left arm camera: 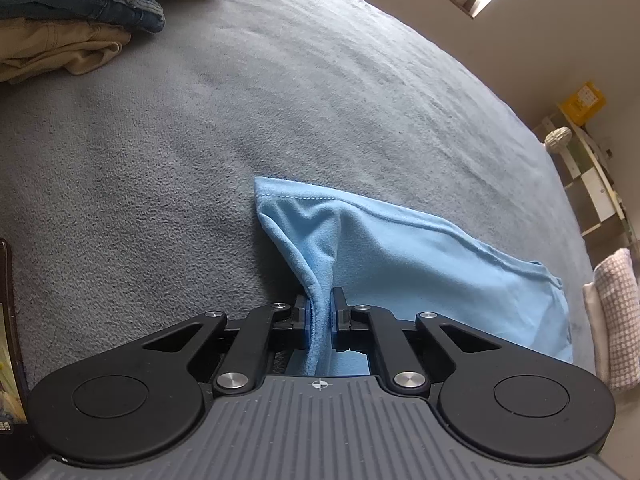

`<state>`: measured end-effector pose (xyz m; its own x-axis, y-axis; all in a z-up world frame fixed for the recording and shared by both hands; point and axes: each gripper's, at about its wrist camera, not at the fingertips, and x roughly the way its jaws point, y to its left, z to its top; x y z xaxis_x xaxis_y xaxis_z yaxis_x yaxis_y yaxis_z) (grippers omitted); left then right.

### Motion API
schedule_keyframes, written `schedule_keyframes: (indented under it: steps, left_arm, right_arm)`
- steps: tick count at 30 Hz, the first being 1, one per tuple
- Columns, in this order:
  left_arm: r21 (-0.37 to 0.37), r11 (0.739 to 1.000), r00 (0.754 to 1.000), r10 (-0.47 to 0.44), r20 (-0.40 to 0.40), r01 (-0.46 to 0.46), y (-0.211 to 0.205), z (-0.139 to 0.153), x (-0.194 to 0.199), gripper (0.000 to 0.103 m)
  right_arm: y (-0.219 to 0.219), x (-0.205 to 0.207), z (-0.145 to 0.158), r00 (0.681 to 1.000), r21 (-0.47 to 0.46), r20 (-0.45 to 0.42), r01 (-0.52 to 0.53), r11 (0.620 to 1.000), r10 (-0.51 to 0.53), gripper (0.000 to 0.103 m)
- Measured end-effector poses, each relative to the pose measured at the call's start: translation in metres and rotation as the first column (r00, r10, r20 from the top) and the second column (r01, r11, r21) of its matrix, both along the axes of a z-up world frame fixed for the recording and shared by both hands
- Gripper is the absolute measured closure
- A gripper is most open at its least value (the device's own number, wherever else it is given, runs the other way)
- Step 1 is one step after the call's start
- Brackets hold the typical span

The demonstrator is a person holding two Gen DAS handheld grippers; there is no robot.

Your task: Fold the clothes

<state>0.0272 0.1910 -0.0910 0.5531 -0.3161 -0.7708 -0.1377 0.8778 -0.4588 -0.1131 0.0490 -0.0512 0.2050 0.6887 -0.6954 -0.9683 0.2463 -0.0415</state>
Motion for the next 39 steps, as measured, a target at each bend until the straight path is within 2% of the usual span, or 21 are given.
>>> schedule_keyframes:
  steps: [17, 19, 20, 23, 27, 28, 31, 33, 36, 39]
  left_arm:
    - [-0.008, 1.0, 1.0, -0.001, -0.004, 0.001, 0.002, 0.0, -0.001, 0.096]
    - [-0.023, 1.0, 1.0, -0.003, -0.002, 0.003, 0.005, 0.0, -0.001, 0.095]
    - [-0.031, 1.0, 1.0, 0.001, 0.007, -0.001, 0.008, 0.0, -0.002, 0.095]
    - [-0.028, 0.999, 0.999, 0.03, 0.044, -0.029, 0.02, 0.002, -0.006, 0.094]
    - [-0.021, 0.992, 0.989, 0.129, 0.067, -0.128, 0.041, 0.004, -0.007, 0.094]
    - [-0.02, 0.988, 0.985, 0.157, 0.072, -0.156, 0.046, 0.005, -0.008, 0.094]
    - [-0.012, 0.973, 0.969, 0.23, 0.088, -0.229, 0.061, 0.011, -0.007, 0.094]
    - [-0.012, 0.974, 0.967, 0.224, 0.119, -0.224, 0.062, 0.017, -0.007, 0.094]
    - [-0.053, 0.993, 0.981, 0.116, 0.158, -0.109, 0.044, 0.024, -0.002, 0.094]
    - [-0.023, 0.998, 0.989, -0.05, 0.136, 0.054, 0.008, 0.022, 0.012, 0.094]
  right_arm:
    - [0.0, -0.001, 0.0, 1.0, 0.002, -0.016, 0.004, 1.0, -0.004, 0.095]
    - [0.002, 0.002, -0.003, 0.997, -0.011, -0.073, -0.001, 1.0, 0.001, 0.09]
    - [0.002, 0.005, -0.003, 0.994, -0.017, -0.113, 0.003, 1.0, -0.005, 0.083]
    - [-0.008, 0.014, 0.002, 0.968, 0.04, -0.251, 0.008, 0.999, 0.003, 0.068]
    - [-0.035, 0.038, 0.009, 0.937, 0.112, -0.346, 0.099, 0.989, -0.055, 0.067]
    - [-0.043, 0.046, 0.008, 0.924, 0.112, -0.37, 0.149, 0.982, -0.098, 0.067]
    - [-0.066, 0.073, 0.006, 0.869, 0.104, -0.441, 0.297, 0.949, -0.223, 0.067]
    - [-0.084, 0.087, 0.008, 0.841, 0.116, -0.456, 0.38, 0.918, -0.291, 0.067]
    - [-0.106, 0.107, 0.01, 0.811, 0.117, -0.426, 0.489, 0.864, -0.402, 0.068]
    - [-0.123, 0.126, 0.007, 0.761, 0.089, -0.396, 0.59, 0.803, -0.515, 0.071]
